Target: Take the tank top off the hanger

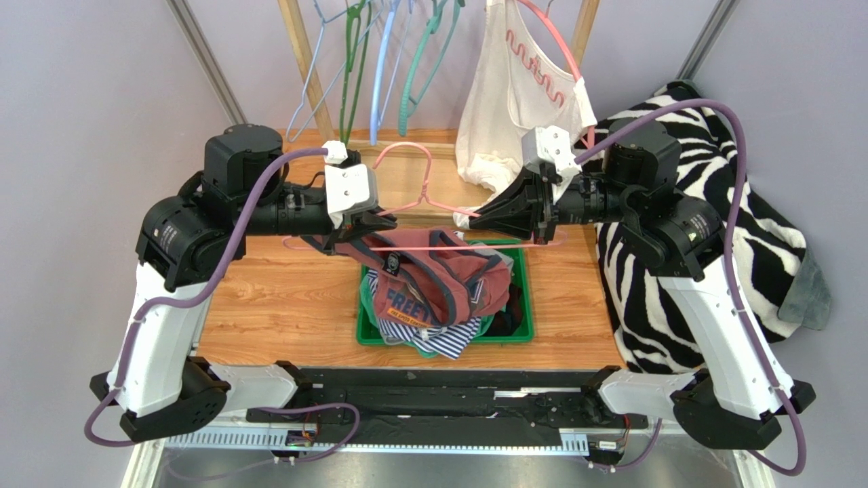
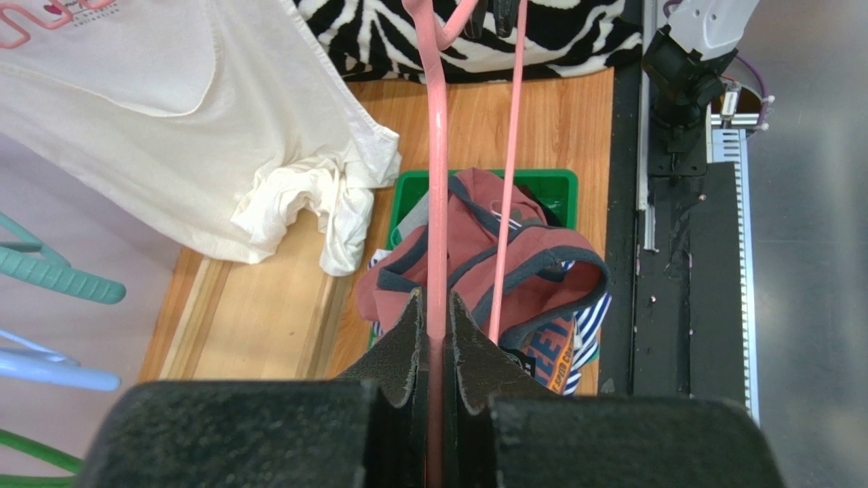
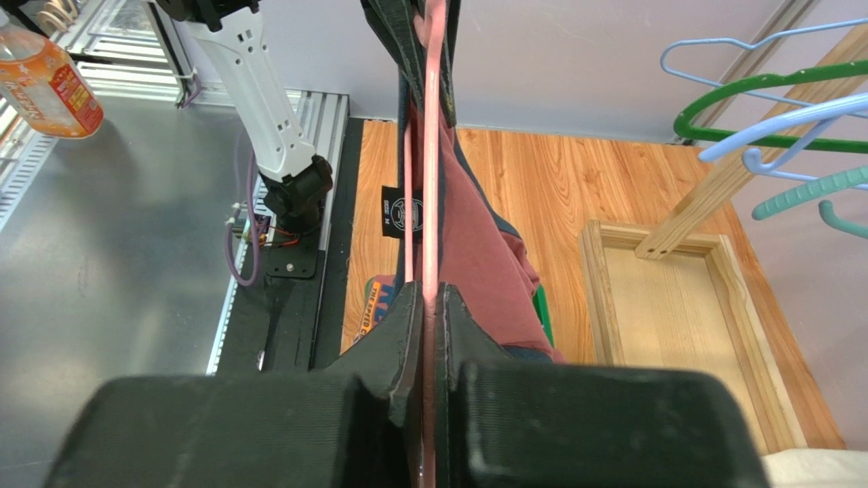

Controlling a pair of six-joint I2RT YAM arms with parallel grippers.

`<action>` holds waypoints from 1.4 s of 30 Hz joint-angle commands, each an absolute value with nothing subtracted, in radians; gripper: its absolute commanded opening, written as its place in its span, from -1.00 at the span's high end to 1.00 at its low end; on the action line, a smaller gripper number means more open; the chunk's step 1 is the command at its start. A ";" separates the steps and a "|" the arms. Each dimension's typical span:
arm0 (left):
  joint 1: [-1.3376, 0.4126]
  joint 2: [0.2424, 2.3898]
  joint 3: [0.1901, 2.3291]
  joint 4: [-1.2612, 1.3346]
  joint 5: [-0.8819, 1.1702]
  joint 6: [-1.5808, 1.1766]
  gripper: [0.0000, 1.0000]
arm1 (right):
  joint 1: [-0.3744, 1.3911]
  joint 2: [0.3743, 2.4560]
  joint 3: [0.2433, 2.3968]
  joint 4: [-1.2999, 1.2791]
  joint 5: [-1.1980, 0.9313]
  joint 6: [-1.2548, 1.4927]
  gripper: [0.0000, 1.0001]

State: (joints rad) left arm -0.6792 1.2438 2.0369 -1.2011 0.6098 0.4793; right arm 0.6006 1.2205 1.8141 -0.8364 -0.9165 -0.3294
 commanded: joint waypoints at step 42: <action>-0.575 1.061 1.736 -0.815 0.115 0.140 -0.72 | 0.635 0.962 1.615 -0.446 -0.476 0.061 1.00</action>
